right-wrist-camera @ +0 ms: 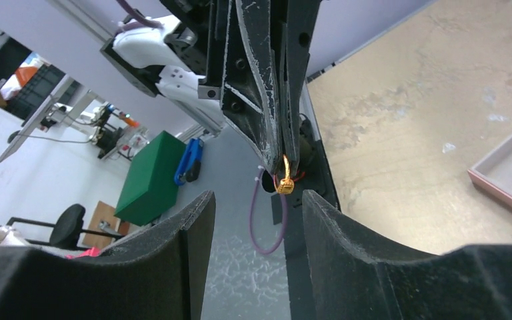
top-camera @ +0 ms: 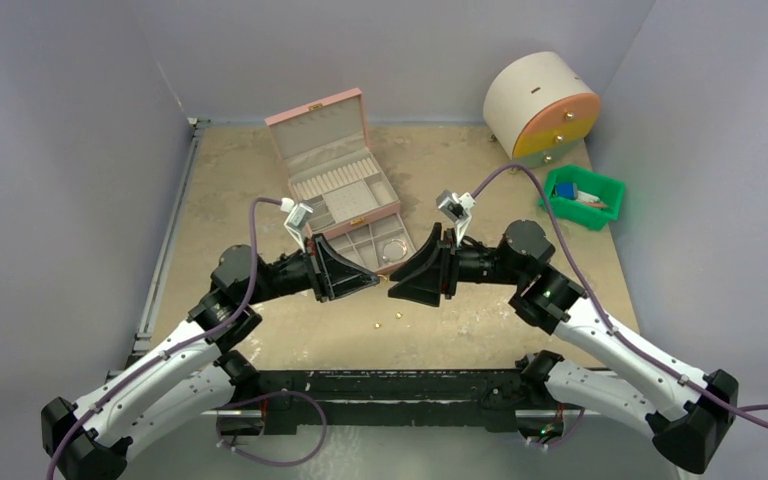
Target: Organize the mixed jewelry
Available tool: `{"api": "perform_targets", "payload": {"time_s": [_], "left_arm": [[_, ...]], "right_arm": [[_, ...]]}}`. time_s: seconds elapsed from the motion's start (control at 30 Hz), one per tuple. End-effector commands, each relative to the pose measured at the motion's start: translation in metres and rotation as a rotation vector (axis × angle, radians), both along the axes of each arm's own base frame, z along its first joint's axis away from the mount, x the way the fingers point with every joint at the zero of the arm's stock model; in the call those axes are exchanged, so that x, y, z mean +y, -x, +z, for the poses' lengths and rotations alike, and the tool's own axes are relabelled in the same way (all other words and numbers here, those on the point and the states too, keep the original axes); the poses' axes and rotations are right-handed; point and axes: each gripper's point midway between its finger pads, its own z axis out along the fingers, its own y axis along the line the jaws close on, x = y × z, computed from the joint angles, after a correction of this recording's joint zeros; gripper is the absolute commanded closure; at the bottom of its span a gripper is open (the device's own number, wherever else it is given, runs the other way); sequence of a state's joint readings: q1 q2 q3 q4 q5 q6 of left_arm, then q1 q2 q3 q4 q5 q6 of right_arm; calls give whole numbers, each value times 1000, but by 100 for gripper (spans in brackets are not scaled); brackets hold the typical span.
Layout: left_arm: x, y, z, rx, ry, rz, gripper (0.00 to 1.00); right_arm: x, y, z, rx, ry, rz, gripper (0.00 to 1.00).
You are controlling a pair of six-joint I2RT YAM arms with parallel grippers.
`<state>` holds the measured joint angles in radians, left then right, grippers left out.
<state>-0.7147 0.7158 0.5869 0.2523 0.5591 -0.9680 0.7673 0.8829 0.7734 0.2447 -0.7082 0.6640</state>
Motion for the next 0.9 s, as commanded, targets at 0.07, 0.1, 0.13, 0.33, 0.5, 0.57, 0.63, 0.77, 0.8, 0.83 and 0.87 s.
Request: {"api": "perform_targets", "payload": {"time_s": [0.07,0.1,0.13,0.33,0.5,0.57,0.63,0.77,0.8,0.83,0.87], "left_arm": [[3,16,43,-108,111,-65,100],[3,15,43,-109,112,-64,100],[3,16,43,-111,113,-65,100],[3,17,45,-116,122,-69,100],[4,17,45,-117,124,-69,100],[4,17,45,-118,125,-67,100],[5,17,45,-120,127,-63,100],[6,18,48,-124,135,-56,100],[6,17,48,-125,135,-54,100],[7,17,48,-126,136,-53,100],[7,17,48,-124,136,-51,100]], "right_arm": [[5,9,25,-27,-108,77,47],[6,9,25,-25,-109,79,47],[6,9,26,-25,-111,82,48],[7,8,29,-18,-129,85,51],[8,8,30,-14,-137,92,57],[9,8,31,-14,-139,92,59],[9,8,30,-12,-139,93,61],[9,7,29,-7,-137,90,64],[9,7,29,-7,-137,89,65],[9,7,29,-5,-135,89,66],[9,7,29,-5,-135,89,68]]}}
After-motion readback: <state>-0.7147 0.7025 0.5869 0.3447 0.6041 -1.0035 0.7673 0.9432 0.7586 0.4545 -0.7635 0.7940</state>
